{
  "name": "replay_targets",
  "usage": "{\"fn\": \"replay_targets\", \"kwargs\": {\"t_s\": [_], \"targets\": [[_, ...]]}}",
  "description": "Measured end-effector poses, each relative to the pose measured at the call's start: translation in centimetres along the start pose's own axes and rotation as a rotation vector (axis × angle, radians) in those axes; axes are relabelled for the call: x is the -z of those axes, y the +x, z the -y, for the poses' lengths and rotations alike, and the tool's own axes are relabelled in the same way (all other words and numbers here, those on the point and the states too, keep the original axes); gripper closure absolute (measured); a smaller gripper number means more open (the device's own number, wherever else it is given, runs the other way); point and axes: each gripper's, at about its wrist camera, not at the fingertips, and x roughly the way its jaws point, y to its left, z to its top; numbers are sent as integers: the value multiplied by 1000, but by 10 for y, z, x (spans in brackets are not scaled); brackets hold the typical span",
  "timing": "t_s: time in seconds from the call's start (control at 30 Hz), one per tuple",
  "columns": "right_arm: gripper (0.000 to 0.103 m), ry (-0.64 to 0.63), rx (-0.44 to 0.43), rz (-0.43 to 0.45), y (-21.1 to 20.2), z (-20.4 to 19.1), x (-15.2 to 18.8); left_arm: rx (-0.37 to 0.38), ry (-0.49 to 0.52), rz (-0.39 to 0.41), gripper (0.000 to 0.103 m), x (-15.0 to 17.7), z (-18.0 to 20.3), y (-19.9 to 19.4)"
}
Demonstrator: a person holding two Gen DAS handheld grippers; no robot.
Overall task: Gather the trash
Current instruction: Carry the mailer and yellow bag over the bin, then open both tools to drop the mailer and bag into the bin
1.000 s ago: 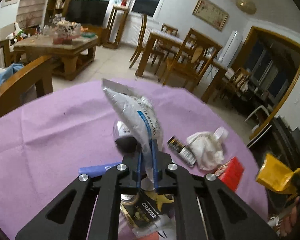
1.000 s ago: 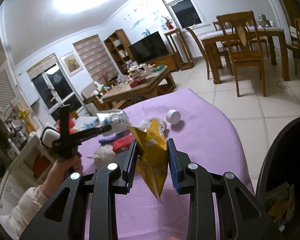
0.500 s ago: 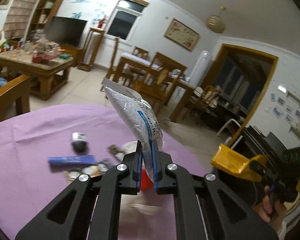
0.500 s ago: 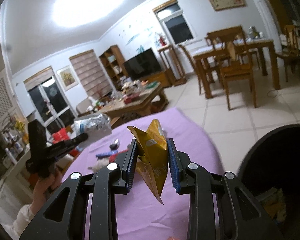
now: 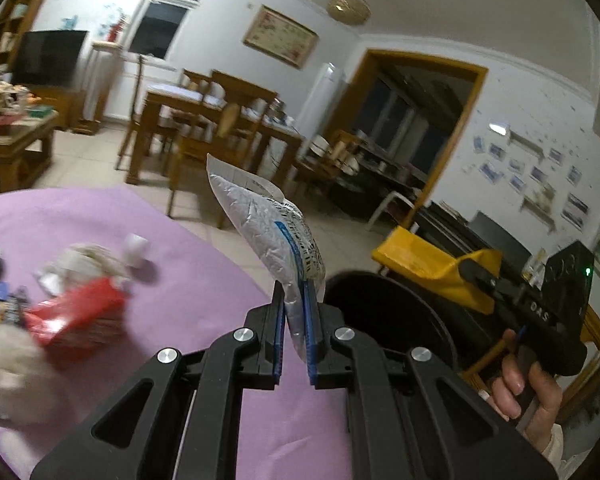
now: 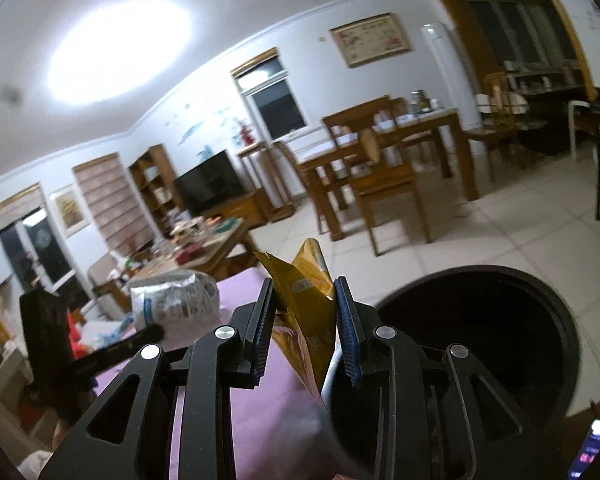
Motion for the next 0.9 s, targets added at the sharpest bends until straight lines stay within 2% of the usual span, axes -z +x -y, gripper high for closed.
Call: {"fn": "replay_targets", "kwargs": {"t_s": [0.13,0.27,0.4,0.47,0.7,0.9], "targets": [[73,21,67,-1,-9,25,8,47,40,-68,94,5,30,33],[73,47,135,10,-20,47,17,89,131,-127,94,12,66,68],[73,71,193,36,-30,69,22,125,219,-162,94,24,94,95],[73,77,219,44,-33,75,22,139,220,-173,94,30,101,106],[73,76,285,48,-30,99,36,128,265,-196,94,46,103,115],[73,78,295,15,-10,100,46,116,325,-186,94,53,115,111]]}}
